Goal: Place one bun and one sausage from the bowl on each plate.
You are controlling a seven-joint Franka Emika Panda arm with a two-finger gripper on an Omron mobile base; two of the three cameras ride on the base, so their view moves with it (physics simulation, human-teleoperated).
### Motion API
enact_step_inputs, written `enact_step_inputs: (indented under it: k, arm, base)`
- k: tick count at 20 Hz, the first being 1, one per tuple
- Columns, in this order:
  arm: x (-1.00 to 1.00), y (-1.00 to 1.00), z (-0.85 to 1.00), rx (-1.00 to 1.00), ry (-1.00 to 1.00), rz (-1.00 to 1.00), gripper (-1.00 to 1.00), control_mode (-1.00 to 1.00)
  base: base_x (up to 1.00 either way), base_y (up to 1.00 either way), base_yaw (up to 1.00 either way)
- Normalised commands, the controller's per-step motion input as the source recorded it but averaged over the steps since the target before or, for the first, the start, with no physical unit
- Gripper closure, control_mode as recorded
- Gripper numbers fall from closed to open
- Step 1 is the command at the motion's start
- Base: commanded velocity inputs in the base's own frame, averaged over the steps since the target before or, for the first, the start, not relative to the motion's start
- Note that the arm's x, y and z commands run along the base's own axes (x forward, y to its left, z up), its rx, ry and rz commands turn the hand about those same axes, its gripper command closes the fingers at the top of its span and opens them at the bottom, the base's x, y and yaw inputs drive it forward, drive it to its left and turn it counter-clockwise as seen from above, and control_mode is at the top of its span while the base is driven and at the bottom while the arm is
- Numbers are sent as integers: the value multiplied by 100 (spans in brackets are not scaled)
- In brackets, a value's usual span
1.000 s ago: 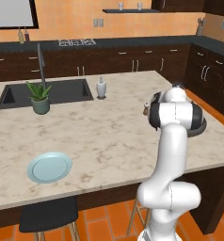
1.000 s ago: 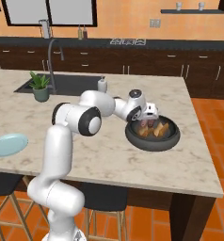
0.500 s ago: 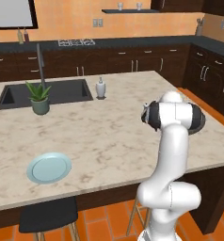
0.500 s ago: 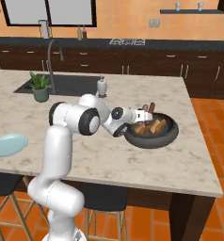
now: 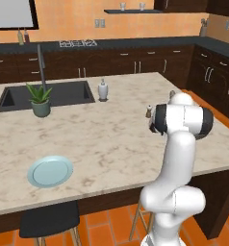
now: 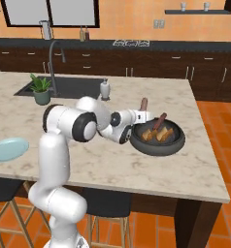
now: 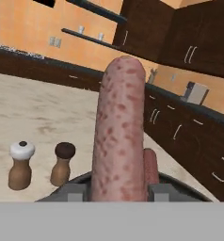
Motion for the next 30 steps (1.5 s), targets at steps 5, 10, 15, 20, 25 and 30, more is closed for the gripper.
enact_step_inputs:
  k: [5,10,15,20,25,30]
  arm:
    - [-92,8,100,19,1,2,100,-100]
    - [-84,21,100,31,7,0,100,-100]
    - [-85,50,87,29,34,0,100,-100]
    - [-100,97,-6,11,24,0,100,-100]
    - [-93,100,-25,4,10,0,100,-100]
    - [-67,100,0,9,28,10,100,-100]
  base:
    - [0,0,0]
    - [0,0,0]
    - [0,0,0]
    - [0,0,0]
    - [0,0,0]
    - [0,0,0]
